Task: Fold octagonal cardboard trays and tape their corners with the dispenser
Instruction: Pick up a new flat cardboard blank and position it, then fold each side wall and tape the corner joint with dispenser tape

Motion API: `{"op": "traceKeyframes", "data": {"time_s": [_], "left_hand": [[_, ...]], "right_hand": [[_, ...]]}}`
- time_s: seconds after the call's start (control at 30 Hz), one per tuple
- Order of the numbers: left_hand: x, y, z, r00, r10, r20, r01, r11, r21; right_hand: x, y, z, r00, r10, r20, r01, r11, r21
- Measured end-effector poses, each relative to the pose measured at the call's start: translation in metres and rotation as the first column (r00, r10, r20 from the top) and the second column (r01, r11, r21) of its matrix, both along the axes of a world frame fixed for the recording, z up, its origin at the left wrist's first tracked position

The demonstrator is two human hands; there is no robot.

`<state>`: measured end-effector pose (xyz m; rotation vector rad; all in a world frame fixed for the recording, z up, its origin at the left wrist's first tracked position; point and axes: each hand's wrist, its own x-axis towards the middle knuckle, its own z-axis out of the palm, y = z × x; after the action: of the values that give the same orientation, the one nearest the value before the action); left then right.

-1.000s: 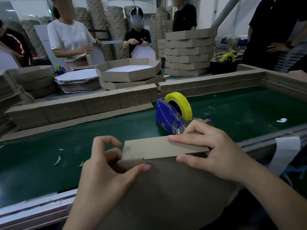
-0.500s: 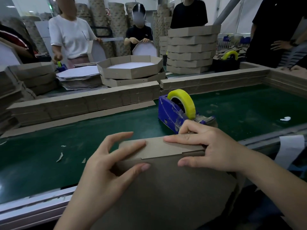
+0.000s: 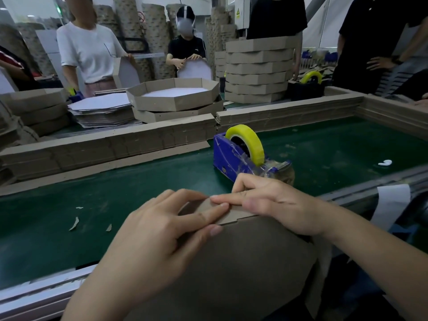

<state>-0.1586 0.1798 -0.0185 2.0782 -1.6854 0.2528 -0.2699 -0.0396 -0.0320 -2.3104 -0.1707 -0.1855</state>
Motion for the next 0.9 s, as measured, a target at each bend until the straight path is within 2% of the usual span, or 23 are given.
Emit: {"op": "traceKeyframes", "data": {"time_s": [0.07, 0.17, 0.3, 0.43, 0.6, 0.77, 0.83, 0.9], "left_hand": [[0.001, 0.001, -0.003, 1.0, -0.005, -0.015, 0.004, 0.999, -0.034], [0.001, 0.001, -0.006, 1.0, 0.011, -0.028, -0.013, 0.998, -0.064], [0.004, 0.003, -0.005, 0.998, 0.026, 0.057, -0.025, 1.0, -0.001], [0.004, 0.002, -0.004, 0.996, 0.047, 0.08, -0.049, 0.998, 0.031], [0.003, -0.003, -0.009, 0.999, 0.038, 0.03, -0.037, 0.999, -0.032], [0.006, -0.006, -0.012, 0.999, 0.038, 0.03, -0.036, 0.998, -0.055], [0.006, -0.008, -0.013, 0.999, 0.032, 0.04, -0.03, 0.998, -0.053], [0.005, -0.008, -0.014, 0.999, 0.034, 0.035, -0.032, 0.998, -0.051]], "right_hand": [[0.0, -0.002, 0.001, 0.999, -0.011, -0.032, 0.012, 0.999, 0.042], [0.0, -0.002, 0.001, 1.0, -0.004, -0.004, 0.004, 0.999, -0.046], [-0.002, -0.002, -0.004, 0.998, 0.007, 0.064, 0.001, 0.991, -0.136], [-0.001, -0.005, -0.01, 0.996, 0.005, 0.09, 0.003, 0.996, -0.095], [-0.002, -0.007, -0.016, 0.995, 0.005, 0.1, -0.003, 1.0, -0.018], [-0.003, -0.006, -0.013, 0.993, -0.006, 0.115, 0.013, 0.998, -0.059], [-0.005, -0.012, -0.007, 0.959, -0.113, 0.261, 0.121, 0.993, -0.016], [-0.003, -0.028, 0.0, 0.827, -0.384, 0.411, 0.357, 0.923, 0.144]]}}
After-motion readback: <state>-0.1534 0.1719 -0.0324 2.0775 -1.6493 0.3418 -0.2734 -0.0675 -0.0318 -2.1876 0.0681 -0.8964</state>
